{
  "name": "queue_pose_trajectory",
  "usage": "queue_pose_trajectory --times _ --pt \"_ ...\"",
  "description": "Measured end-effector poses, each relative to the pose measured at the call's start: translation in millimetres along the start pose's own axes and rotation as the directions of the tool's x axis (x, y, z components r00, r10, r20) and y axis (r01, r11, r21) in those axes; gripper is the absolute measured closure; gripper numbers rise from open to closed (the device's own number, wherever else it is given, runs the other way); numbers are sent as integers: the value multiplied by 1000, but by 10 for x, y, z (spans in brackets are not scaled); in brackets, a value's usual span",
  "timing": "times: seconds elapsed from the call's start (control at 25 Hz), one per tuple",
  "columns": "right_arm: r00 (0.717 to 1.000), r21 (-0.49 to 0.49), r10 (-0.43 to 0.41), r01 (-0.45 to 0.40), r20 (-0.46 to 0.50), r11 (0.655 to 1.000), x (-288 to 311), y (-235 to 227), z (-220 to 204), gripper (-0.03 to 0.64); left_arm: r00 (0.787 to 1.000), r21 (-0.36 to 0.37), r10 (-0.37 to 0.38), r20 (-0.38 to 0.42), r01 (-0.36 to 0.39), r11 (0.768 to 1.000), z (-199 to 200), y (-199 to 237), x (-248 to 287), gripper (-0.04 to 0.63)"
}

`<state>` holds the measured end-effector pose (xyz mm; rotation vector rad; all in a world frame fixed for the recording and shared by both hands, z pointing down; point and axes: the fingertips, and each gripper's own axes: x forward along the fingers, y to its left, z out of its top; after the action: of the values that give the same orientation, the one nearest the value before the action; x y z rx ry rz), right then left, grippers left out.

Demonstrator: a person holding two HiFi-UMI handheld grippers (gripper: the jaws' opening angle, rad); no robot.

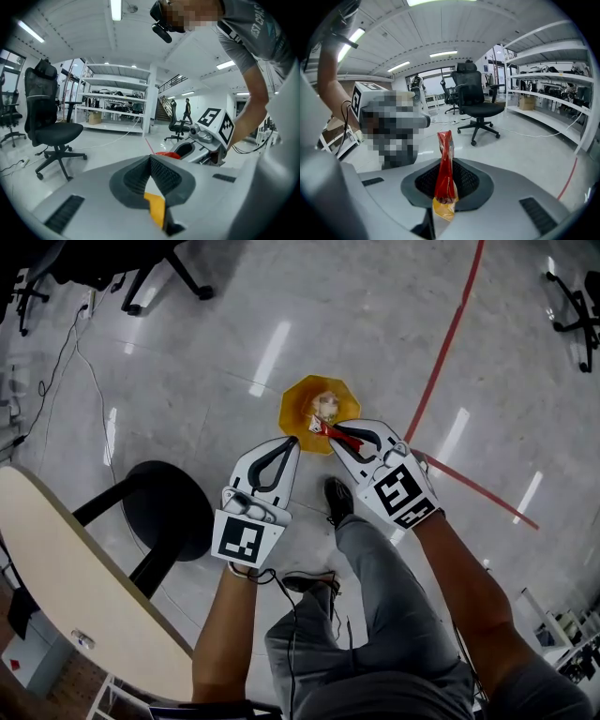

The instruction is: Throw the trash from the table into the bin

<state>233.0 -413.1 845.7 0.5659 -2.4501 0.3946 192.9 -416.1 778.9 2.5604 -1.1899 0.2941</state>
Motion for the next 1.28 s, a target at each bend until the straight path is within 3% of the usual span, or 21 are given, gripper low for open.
queue_pose_trajectory --times 0.12,0.24,0.52,0.92,1.28 --pt "999 16 30 -30 13 999 41 17 -41 574 1000 -15 3 0 -3 1000 -30 -39 8 561" --pt "998 32 66 -66 -1 997 33 76 5 400 1000 -30 10 -2 -10 999 44 -71 -48 563" --pt "996 37 89 -89 5 995 -147 209 292 400 999 -40 35 10 -35 999 337 -127 -305 561" --pt "996 -12 89 -88 32 996 -639 656 977 400 995 -19 81 51 -80 997 1088 -348 -997 561" --pt "991 -101 106 -98 83 990 -1224 1418 1957 400 978 24 145 152 -150 988 2018 -583 -1929 561"
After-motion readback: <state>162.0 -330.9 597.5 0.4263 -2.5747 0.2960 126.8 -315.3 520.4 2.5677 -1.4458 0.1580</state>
